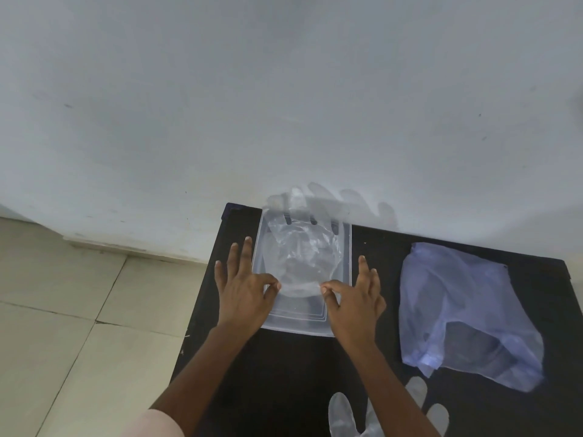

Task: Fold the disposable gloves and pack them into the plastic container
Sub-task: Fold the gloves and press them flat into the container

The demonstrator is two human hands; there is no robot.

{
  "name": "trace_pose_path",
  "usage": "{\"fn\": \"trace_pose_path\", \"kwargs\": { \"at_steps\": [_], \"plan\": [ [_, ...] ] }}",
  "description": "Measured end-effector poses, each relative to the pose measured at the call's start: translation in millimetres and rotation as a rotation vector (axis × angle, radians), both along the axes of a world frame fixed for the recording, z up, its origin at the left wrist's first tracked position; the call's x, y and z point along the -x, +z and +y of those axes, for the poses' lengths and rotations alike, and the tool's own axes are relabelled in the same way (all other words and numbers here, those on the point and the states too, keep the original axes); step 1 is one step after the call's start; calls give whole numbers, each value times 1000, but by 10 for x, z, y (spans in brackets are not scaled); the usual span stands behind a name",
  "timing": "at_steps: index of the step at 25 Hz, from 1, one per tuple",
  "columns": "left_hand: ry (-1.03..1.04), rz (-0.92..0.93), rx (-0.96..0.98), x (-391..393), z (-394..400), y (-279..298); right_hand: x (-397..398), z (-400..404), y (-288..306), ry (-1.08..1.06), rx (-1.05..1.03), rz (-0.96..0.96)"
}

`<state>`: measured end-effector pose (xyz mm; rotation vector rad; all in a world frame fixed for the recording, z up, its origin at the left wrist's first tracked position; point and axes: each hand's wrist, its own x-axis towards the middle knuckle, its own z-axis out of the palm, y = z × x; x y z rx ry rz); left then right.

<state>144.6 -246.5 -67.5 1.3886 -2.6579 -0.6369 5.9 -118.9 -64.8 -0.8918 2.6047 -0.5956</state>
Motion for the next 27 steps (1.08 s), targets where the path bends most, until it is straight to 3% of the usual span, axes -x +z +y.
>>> {"fn": "trace_pose_path", "kwargs": {
  "at_steps": [11, 24, 26, 27],
  "plan": [
    [-99, -205, 43, -28, 71, 35, -57, 48, 93, 46, -204, 26],
    [-234, -492, -94, -120, 22, 325, 148, 127, 275, 376, -524, 8],
    [-175, -384, -59, -102, 31, 365, 163, 123, 365, 309, -459, -20],
    [-131, -232, 0, -88, 29, 392, 160, 128, 416, 250, -353, -2]
  ]
}}
